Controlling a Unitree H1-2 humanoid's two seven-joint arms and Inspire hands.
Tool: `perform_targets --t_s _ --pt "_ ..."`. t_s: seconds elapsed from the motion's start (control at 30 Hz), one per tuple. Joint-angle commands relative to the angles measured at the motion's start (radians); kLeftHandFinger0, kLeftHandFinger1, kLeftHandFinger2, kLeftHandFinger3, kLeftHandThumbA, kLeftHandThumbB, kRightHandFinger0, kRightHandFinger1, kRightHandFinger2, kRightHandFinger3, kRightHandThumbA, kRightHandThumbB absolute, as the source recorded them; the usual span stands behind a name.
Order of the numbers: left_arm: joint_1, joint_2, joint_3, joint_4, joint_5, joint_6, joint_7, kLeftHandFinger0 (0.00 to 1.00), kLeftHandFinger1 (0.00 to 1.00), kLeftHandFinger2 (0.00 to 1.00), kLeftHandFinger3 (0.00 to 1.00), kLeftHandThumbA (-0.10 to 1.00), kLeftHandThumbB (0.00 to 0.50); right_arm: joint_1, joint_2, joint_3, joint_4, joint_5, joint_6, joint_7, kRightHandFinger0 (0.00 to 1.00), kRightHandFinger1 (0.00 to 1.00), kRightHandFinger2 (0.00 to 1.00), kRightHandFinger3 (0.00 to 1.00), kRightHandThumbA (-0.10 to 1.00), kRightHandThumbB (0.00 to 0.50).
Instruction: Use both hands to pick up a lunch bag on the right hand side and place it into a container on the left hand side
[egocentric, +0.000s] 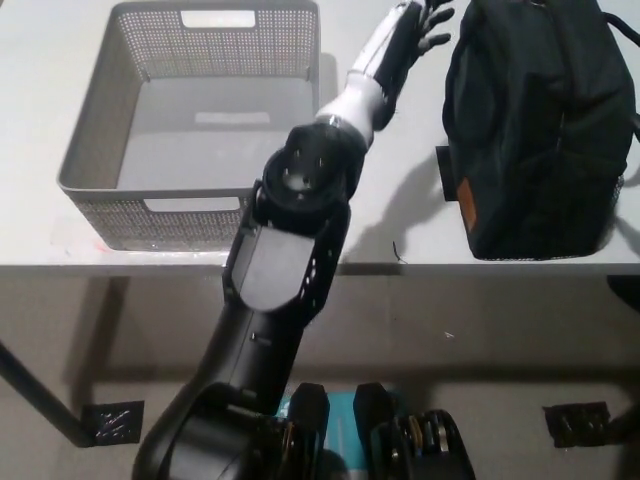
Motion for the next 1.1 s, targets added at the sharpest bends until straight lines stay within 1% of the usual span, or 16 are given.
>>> perform_targets --t_s 0.0,0.13,0.2,0.27,0.33,0.5,0.53,0.57,0.6,0.7,0.73,0.83,0.93,0.97,1.03,1.07 --pt "-0.085 -0.020 0.018 0.014 -0.067 0.050 -0.004 1.00 1.00 1.00 1.00 1.00 0.339 -0.071 -0.004 0.025 -0.029 -0.013 0.000 0.015 1.00 1.00 1.00 1.00 0.96 0.119" --pt "-0.062 -0.038 0.018 0.018 -0.072 0.078 0.003 1.00 1.00 1.00 1.00 1.00 0.335 -0.061 0.010 0.040 -0.028 -0.007 0.005 0.019 1.00 1.00 1.00 1.00 0.96 0.113" --pt "-0.050 -0.030 0.001 0.041 -0.053 0.071 -0.002 1.00 1.00 1.00 1.00 1.00 0.373 -0.065 0.012 0.043 0.000 0.005 -0.009 0.031 1.00 1.00 1.00 1.00 0.96 0.130" --pt "-0.047 -0.017 -0.017 0.050 -0.035 0.079 -0.004 1.00 1.00 1.00 1.00 1.00 0.393 -0.069 0.013 0.045 0.018 0.000 -0.025 0.030 1.00 1.00 1.00 1.00 0.96 0.125" --pt "-0.047 -0.004 -0.031 0.063 -0.021 0.083 0.000 1.00 1.00 1.00 1.00 1.00 0.400 -0.070 0.015 0.047 0.022 -0.007 -0.031 0.026 1.00 1.00 1.00 1.00 0.96 0.131" --pt "-0.033 0.003 -0.042 0.121 -0.032 0.022 0.000 1.00 1.00 1.00 1.00 1.00 0.340 -0.071 0.015 0.044 0.058 -0.011 -0.065 0.022 1.00 1.00 1.00 1.00 0.95 0.143" --pt "-0.022 0.008 -0.053 0.134 -0.024 0.016 -0.004 1.00 1.00 1.00 1.00 1.00 0.339 -0.069 0.017 0.043 0.069 -0.011 -0.073 0.022 1.00 1.00 1.00 1.00 0.95 0.147" --pt "-0.017 0.012 -0.059 0.146 -0.019 0.008 -0.006 1.00 1.00 1.00 1.00 1.00 0.349 -0.069 0.019 0.044 0.072 -0.010 -0.073 0.023 1.00 1.00 1.00 1.00 0.95 0.164" --pt "-0.013 0.017 -0.067 0.154 -0.015 0.006 -0.007 1.00 1.00 1.00 1.00 1.00 0.349 -0.071 0.021 0.045 0.075 -0.011 -0.073 0.022 1.00 1.00 1.00 1.00 0.95 0.156" --pt "-0.002 0.031 -0.082 0.168 -0.004 0.001 -0.006 1.00 1.00 1.00 1.00 1.00 0.336 -0.076 0.026 0.043 0.088 -0.003 -0.077 0.024 1.00 1.00 1.00 1.00 0.96 0.191" --pt "0.000 0.035 -0.085 0.175 -0.004 0.002 -0.006 1.00 1.00 1.00 1.00 1.00 0.334 -0.075 0.027 0.041 0.088 0.002 -0.077 0.025 1.00 1.00 1.00 1.00 0.96 0.195" --pt "-0.002 0.047 -0.095 0.206 0.007 0.000 0.010 1.00 1.00 1.00 1.00 1.00 0.333 -0.079 0.022 0.034 0.101 0.025 -0.072 0.042 1.00 1.00 1.00 1.00 1.00 0.164" --pt "-0.002 0.056 -0.099 0.241 0.016 -0.014 0.027 1.00 1.00 1.00 1.00 1.00 0.329 -0.079 0.022 0.027 0.109 0.048 -0.065 0.055 1.00 1.00 1.00 1.00 1.00 0.151" --pt "-0.011 0.066 -0.099 0.263 0.019 -0.027 0.029 1.00 1.00 1.00 1.00 1.00 0.330 -0.092 0.030 0.019 0.122 0.074 -0.057 0.063 1.00 1.00 1.00 1.00 1.00 0.157" --pt "-0.014 0.070 -0.098 0.289 0.017 -0.044 0.027 1.00 1.00 1.00 1.00 1.00 0.317 -0.104 0.048 -0.010 0.130 0.146 0.000 0.071 1.00 1.00 1.00 1.00 1.00 0.199" --pt "-0.014 0.072 -0.099 0.295 0.016 -0.047 0.025 1.00 1.00 1.00 1.00 1.00 0.316 -0.108 0.054 -0.019 0.138 0.166 0.010 0.077 1.00 1.00 1.00 1.00 1.00 0.205"
